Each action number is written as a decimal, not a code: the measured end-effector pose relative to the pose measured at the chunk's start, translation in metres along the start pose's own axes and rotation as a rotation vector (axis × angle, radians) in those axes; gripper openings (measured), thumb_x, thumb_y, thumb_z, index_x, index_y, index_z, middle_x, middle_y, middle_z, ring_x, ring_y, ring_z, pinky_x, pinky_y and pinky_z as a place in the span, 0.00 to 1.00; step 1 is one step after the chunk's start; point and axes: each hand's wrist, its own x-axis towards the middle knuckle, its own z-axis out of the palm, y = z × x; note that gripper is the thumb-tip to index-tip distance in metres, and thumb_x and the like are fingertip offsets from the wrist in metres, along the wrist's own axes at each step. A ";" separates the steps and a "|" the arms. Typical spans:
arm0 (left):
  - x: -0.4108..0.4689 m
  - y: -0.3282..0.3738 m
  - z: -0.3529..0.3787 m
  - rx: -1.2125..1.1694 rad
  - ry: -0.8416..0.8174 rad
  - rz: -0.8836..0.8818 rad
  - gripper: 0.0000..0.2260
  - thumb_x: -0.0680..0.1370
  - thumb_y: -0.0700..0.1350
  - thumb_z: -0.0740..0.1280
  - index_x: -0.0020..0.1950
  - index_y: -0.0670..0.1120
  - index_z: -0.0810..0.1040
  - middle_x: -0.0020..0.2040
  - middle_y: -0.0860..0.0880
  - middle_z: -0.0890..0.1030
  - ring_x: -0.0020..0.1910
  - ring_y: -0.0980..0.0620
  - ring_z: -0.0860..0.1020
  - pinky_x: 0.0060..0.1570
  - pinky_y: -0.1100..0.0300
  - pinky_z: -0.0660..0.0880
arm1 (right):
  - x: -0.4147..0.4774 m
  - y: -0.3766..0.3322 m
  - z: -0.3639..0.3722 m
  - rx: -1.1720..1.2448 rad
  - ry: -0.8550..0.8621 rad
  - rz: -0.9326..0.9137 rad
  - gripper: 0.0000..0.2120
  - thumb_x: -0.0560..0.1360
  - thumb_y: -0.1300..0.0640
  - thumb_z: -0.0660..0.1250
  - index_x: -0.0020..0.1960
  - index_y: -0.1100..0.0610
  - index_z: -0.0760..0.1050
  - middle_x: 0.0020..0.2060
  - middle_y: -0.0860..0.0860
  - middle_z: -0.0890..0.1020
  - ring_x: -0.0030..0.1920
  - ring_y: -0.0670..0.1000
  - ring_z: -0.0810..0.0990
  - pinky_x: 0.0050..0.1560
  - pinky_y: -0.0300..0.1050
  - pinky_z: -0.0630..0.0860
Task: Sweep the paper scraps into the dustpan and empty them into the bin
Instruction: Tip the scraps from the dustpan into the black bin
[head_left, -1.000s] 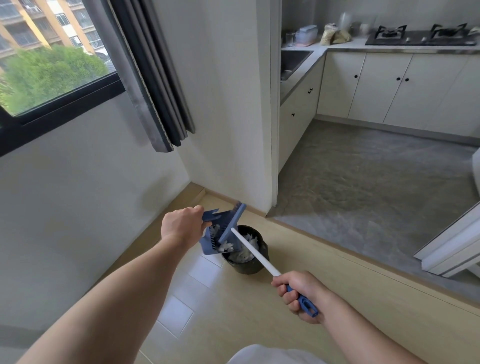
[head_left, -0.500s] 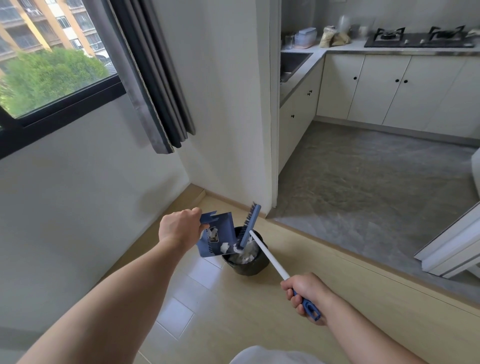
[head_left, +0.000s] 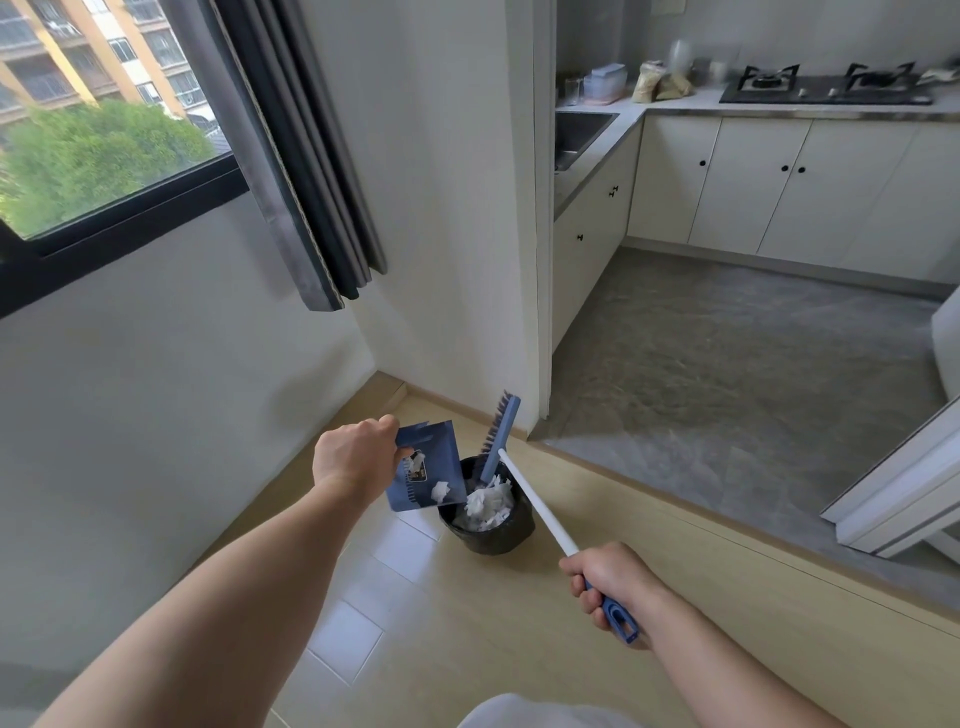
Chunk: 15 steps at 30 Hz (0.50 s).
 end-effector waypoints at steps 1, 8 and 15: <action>0.000 0.000 -0.001 0.002 0.001 0.001 0.13 0.81 0.59 0.61 0.51 0.49 0.74 0.46 0.51 0.83 0.45 0.45 0.83 0.37 0.57 0.71 | -0.001 0.000 0.000 -0.003 0.000 -0.001 0.11 0.78 0.60 0.65 0.37 0.57 0.71 0.24 0.48 0.71 0.20 0.44 0.66 0.20 0.34 0.63; 0.001 0.001 -0.008 0.029 -0.004 0.037 0.13 0.81 0.59 0.60 0.52 0.50 0.74 0.48 0.52 0.83 0.46 0.45 0.83 0.38 0.57 0.73 | -0.006 -0.001 0.001 -0.039 0.012 -0.025 0.09 0.78 0.61 0.65 0.39 0.59 0.73 0.23 0.49 0.72 0.20 0.44 0.66 0.19 0.35 0.63; -0.004 0.005 -0.001 0.113 -0.031 0.187 0.17 0.82 0.61 0.58 0.58 0.49 0.74 0.48 0.51 0.82 0.47 0.46 0.83 0.37 0.56 0.72 | -0.006 0.000 0.002 -0.085 0.038 -0.059 0.06 0.79 0.62 0.64 0.43 0.60 0.75 0.26 0.50 0.72 0.21 0.45 0.66 0.21 0.35 0.63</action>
